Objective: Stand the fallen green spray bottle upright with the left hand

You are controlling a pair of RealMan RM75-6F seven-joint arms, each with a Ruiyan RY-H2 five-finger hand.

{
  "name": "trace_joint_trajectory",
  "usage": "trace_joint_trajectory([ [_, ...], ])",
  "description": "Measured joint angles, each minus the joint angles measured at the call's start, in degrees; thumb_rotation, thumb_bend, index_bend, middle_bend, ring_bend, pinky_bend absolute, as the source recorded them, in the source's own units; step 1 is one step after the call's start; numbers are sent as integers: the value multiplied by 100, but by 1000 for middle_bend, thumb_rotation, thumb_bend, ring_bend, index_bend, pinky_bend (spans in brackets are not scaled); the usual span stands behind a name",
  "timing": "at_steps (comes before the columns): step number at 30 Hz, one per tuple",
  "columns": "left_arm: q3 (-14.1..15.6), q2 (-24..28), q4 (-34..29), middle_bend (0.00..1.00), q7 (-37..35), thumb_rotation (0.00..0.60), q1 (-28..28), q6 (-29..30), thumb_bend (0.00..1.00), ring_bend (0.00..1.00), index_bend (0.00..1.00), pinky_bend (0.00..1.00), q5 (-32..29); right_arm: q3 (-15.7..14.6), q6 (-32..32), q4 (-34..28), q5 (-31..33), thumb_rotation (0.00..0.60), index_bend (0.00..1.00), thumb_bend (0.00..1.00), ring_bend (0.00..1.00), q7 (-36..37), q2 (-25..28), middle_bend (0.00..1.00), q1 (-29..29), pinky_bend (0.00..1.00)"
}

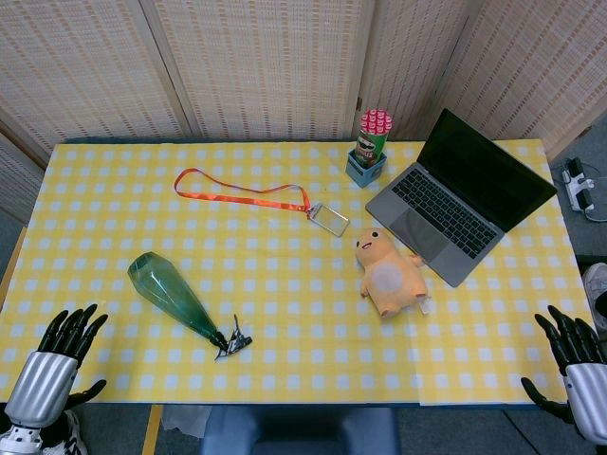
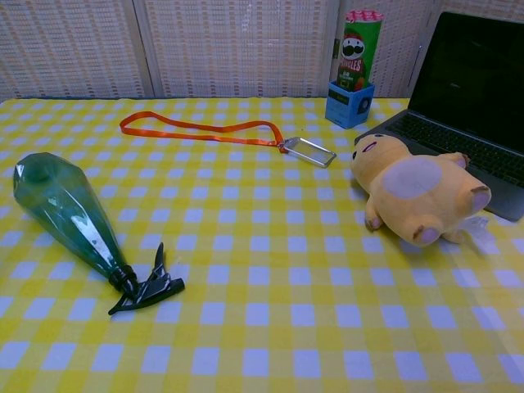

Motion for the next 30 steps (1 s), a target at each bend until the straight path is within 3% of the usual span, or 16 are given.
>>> trace_joint_trajectory([
  [9, -51, -25, 39, 0, -106, 600, -131, -257, 76, 0, 0, 0, -177, 46, -8, 53, 120, 592, 0, 294, 0, 111, 36, 0, -27, 0],
  [15, -27, -146, 206, 27, -159, 600, -252, -298, 85, 9, 0, 10, 84, 62, -114, 43, 193, 591, 0, 294, 0, 118, 53, 0, 8, 0],
  [17, -39, -288, 421, 178, -225, 600, -304, -221, 89, 117, 0, 150, 250, 56, -81, 32, 136, 593, 0, 294, 0, 125, 80, 0, 0, 0],
  [18, -48, -357, 518, 367, -250, 600, -332, -179, 96, 281, 4, 319, 338, 55, -55, 27, 130, 594, 0, 294, 0, 125, 86, 0, -10, 0],
  [19, -62, -452, 636, 638, -277, 600, -370, -113, 103, 526, 32, 540, 466, 56, -30, 21, 130, 594, 0, 294, 0, 125, 89, 0, -26, 0],
  [21, -76, -612, 781, 925, -293, 600, -443, -17, 109, 838, 108, 793, 670, 62, -45, 20, 163, 592, 0, 294, 0, 111, 82, 0, -30, 0],
  [22, -79, -698, 850, 992, -300, 600, -511, 1, 110, 946, 166, 901, 814, 66, -67, 19, 184, 593, 0, 294, 0, 104, 79, 0, -25, 0],
  [24, -78, -822, 978, 1000, -301, 600, -634, -57, 111, 1000, 219, 987, 964, 76, -139, 14, 242, 594, 0, 294, 0, 86, 72, 0, -6, 0],
  [30, -169, -1068, 1294, 1000, -81, 600, -1062, -902, 129, 1000, 258, 1000, 807, 124, -361, -12, 472, 593, 0, 294, 0, -62, 33, 0, 61, 0],
])
